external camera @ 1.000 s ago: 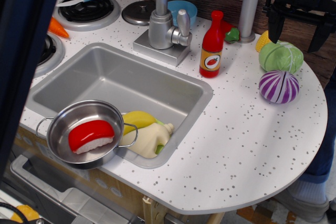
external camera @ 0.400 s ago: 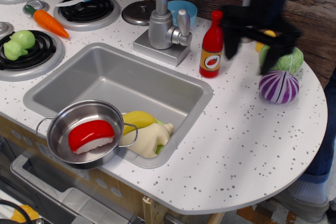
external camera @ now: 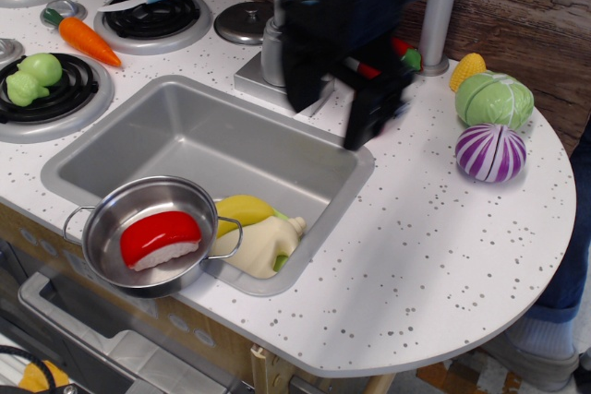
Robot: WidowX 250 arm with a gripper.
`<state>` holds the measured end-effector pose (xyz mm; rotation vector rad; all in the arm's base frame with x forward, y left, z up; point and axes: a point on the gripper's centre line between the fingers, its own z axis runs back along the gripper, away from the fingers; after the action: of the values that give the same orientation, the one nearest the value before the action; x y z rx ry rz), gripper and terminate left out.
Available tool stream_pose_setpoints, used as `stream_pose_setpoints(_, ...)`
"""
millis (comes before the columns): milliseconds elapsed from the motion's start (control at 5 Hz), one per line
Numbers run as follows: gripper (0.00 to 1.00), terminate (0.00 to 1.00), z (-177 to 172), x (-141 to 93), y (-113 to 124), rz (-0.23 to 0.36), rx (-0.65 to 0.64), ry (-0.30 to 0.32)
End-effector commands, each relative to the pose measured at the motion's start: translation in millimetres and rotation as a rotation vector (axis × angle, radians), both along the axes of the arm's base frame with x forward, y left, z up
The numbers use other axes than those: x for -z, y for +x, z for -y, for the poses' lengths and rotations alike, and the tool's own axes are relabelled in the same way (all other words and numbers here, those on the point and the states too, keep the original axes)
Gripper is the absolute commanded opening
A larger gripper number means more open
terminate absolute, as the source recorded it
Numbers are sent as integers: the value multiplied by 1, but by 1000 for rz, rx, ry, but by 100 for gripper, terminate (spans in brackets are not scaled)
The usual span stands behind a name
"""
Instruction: Take sushi out of pan
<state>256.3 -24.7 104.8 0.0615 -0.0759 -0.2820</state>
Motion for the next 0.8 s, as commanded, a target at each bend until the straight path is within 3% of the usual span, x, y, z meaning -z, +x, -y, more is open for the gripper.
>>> stream_pose_setpoints(0,100,0,-15,9,-31,68,7,-10)
stream_pose_setpoints(200,100,0,-30,29,-48,98,36,59)
stream_pose_setpoints(600,100,0,-68,51,-56,78,120,40)
